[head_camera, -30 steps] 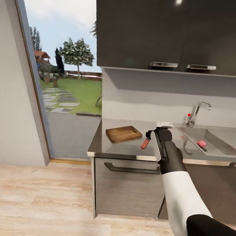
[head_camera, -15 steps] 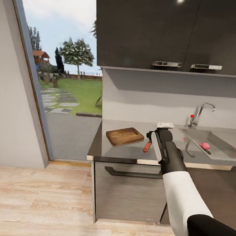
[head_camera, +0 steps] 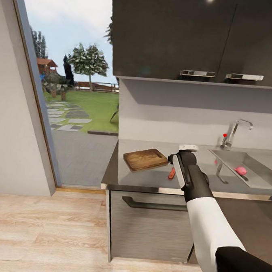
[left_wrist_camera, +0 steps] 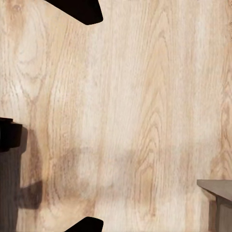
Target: In the kitchen, take the Vidalia onion out of the sink, dice it on the chopping board with the paring knife, put the diced onion into the bowl on the countertop, then place both the paring knife and the chopping board into the sink.
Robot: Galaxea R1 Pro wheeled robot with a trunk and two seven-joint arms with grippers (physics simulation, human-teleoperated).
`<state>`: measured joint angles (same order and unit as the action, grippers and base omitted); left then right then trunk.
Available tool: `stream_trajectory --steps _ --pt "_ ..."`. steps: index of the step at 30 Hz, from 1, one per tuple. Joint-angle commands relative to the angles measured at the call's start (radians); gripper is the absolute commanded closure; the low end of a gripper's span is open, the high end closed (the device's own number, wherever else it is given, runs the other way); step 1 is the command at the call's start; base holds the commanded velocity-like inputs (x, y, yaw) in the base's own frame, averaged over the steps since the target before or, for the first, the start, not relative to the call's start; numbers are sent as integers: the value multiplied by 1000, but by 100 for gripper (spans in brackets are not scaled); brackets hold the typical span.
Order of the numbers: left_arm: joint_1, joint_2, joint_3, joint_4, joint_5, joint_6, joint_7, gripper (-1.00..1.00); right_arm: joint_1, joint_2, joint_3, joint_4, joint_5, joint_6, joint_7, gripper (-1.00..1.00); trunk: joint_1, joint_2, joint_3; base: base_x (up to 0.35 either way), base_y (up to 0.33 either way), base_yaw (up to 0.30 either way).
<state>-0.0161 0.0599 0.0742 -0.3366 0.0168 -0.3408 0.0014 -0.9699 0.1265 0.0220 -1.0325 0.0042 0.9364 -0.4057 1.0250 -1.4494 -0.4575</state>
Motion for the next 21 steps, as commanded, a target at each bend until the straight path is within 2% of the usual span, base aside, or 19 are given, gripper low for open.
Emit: stream_trajectory --steps 1,3,4,7,12,21 --pt "-1 0 1 1 2 -3 0 -100 -1 0 2 6 0 0 -2 -100 0 -1 -1 6 4 0" --pt "-1 0 1 1 2 -3 0 -100 0 -1 1 32 0 -17 -1 -100 0 -1 -1 3 2 0" --pt "-1 0 1 1 2 -3 0 -100 -1 -2 0 79 0 -60 1 -100 0 -1 -1 0 0 0" --pt "0 0 1 1 2 -3 0 -100 0 -3 -2 112 -1 -96 2 -100 0 -1 -1 6 0 0" --pt "-1 0 1 2 2 -3 0 -100 0 -6 -2 123 -2 -108 3 -100 0 -1 -1 81 0 0" --pt "0 0 1 2 2 -3 0 -100 0 -7 -1 124 -5 -111 4 -100 0 -1 -1 178 -45 0"
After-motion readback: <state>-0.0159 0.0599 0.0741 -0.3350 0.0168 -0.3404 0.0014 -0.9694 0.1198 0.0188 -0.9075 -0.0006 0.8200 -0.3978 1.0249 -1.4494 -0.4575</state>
